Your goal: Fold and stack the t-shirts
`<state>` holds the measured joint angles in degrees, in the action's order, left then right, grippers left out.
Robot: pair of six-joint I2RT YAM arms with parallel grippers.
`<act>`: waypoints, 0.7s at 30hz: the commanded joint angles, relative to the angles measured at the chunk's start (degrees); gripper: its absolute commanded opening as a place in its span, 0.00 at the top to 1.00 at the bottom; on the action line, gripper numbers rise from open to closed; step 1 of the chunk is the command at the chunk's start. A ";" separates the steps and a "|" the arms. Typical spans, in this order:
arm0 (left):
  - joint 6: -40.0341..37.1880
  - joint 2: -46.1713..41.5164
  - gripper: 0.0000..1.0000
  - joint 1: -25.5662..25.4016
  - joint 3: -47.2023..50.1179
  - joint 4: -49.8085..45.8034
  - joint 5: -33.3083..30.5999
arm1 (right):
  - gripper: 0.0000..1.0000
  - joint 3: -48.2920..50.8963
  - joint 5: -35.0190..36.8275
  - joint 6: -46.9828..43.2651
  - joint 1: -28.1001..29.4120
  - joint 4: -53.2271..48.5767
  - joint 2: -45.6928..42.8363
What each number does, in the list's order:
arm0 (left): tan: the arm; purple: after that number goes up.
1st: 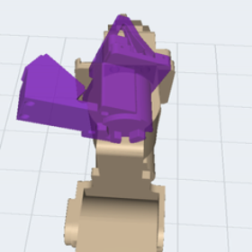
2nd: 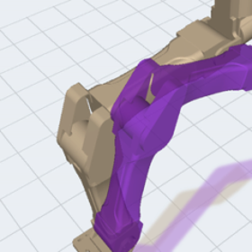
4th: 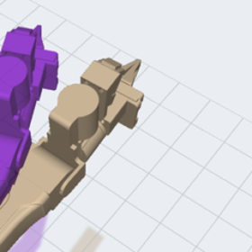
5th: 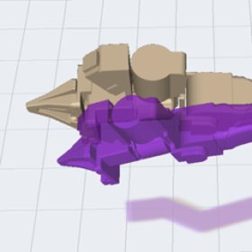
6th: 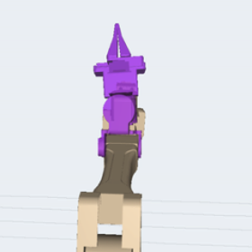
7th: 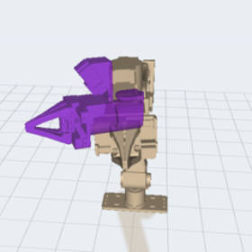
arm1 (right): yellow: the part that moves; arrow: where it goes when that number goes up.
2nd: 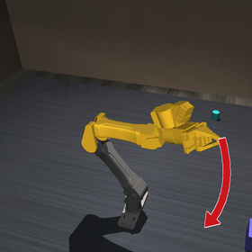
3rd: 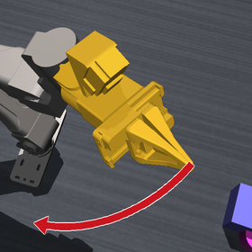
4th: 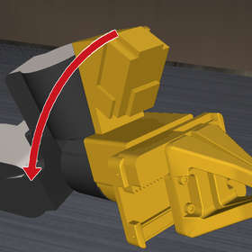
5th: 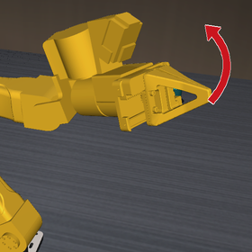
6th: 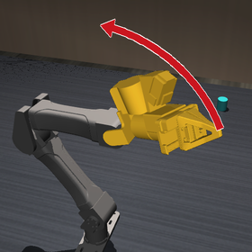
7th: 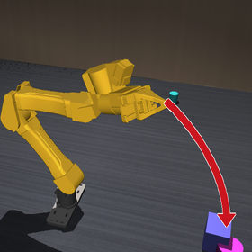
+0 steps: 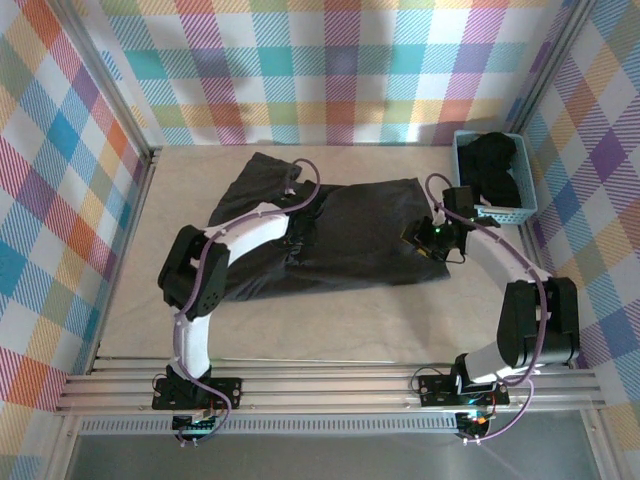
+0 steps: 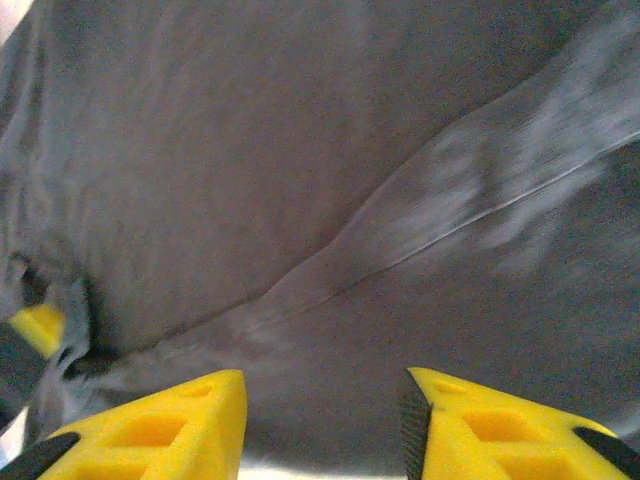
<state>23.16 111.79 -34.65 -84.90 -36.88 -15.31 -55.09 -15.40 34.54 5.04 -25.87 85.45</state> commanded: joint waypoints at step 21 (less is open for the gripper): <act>22.90 -11.12 0.78 16.81 30.77 2.03 8.68 | 0.70 1.34 9.31 1.85 -1.53 -15.21 14.96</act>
<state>44.03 99.63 -17.47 -58.41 -32.29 -7.14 -58.46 -8.29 33.06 2.98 -31.18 100.62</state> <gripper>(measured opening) 0.224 0.301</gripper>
